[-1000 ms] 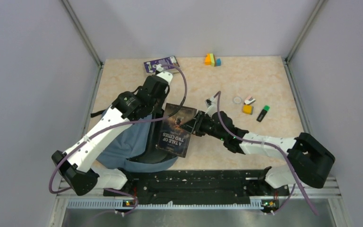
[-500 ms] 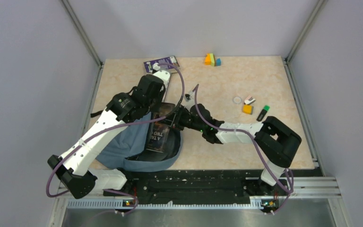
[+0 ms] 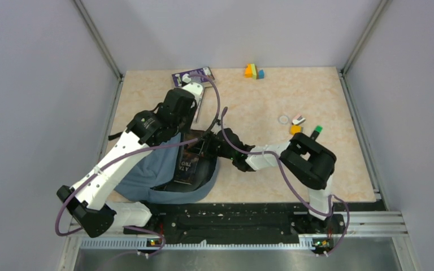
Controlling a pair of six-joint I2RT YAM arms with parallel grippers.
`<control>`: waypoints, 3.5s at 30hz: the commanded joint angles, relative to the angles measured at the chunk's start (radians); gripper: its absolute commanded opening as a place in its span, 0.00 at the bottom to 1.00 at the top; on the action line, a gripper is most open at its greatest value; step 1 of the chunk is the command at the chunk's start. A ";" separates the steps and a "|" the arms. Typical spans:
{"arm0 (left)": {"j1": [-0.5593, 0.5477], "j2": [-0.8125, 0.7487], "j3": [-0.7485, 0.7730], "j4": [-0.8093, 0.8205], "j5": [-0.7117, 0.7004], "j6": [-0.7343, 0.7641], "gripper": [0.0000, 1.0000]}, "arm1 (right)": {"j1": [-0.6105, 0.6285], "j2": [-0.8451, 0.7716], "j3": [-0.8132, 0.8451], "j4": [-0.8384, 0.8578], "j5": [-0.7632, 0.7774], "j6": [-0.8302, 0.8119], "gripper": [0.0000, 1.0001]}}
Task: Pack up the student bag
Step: Place the book in the student bag, then pick up the book from the center of the board.
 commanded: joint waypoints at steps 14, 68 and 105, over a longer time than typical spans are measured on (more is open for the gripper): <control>0.020 -0.034 0.014 0.161 0.039 -0.004 0.00 | 0.074 0.226 0.328 -0.111 0.170 -0.167 0.00; 0.418 -0.130 -0.529 0.304 -0.065 -0.333 0.00 | 0.011 -0.574 -0.151 -0.325 0.407 -0.844 0.99; 0.793 0.585 -0.027 1.012 0.711 -0.672 0.86 | -0.359 -0.509 -0.113 -0.365 0.063 -0.708 0.97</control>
